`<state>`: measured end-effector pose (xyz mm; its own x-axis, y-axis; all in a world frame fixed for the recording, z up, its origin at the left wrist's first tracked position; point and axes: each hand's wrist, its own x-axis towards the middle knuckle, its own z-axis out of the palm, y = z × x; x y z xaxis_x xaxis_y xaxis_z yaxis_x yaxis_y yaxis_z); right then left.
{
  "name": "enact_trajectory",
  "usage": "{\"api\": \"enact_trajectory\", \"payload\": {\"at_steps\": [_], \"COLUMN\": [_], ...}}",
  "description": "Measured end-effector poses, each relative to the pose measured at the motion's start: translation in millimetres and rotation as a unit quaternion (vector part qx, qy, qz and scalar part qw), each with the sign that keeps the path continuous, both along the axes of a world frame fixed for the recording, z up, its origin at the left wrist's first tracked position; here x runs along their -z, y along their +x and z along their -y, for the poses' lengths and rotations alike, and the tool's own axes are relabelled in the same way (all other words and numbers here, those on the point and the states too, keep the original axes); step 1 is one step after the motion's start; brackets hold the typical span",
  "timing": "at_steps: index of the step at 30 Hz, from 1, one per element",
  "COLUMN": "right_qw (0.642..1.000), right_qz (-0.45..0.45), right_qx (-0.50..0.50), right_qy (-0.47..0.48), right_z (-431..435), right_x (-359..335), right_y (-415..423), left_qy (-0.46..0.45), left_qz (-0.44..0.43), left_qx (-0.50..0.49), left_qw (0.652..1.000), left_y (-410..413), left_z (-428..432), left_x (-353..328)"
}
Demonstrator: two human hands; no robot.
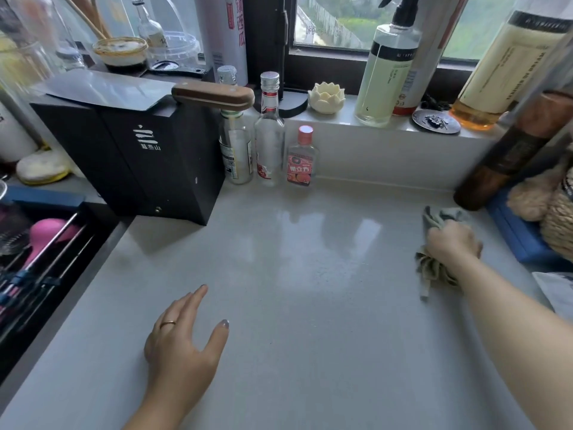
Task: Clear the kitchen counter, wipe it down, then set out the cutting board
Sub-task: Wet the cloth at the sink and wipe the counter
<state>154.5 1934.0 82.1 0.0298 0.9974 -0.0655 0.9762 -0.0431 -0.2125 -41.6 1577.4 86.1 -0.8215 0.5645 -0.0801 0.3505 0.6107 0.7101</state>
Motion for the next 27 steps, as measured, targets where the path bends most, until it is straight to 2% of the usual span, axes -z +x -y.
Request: {"api": "enact_trajectory", "payload": {"at_steps": [4, 7, 14, 19, 21, 23, 27], "right_qw": [0.993, 0.975, 0.899, 0.848, 0.857, 0.883, 0.940], "right_qz": [-0.013, -0.067, -0.152, -0.165, -0.218, -0.253, -0.197], "right_qx": [-0.115, -0.208, -0.398, -0.475, -0.439, -0.382, -0.277], "right_qy": [-0.018, -0.038, -0.103, -0.165, -0.159, -0.103, -0.024], "right_z": [39, 89, 219, 280, 267, 235, 156], "right_x": [1, 2, -1, -4, -11, -19, -22], "right_y": [-79, -135, -220, -219, -211, -208, -216], "left_qy": [0.016, 0.027, 0.034, 0.040, 0.042, 0.036, 0.032], "left_qz": [0.006, 0.005, -0.006, -0.014, -0.021, -0.015, -0.006], "left_qx": [-0.003, -0.011, -0.049, -0.062, -0.074, -0.084, -0.079], "left_qw": [1.000, 1.000, 0.998, 0.997, 0.996, 0.996, 0.996], "left_y": [-1, -2, -12, -20, -26, -34, -46], "left_z": [-1, 5, 38, 65, 76, 85, 97], "left_x": [-2, -4, -8, -8, -8, -6, -2]}}
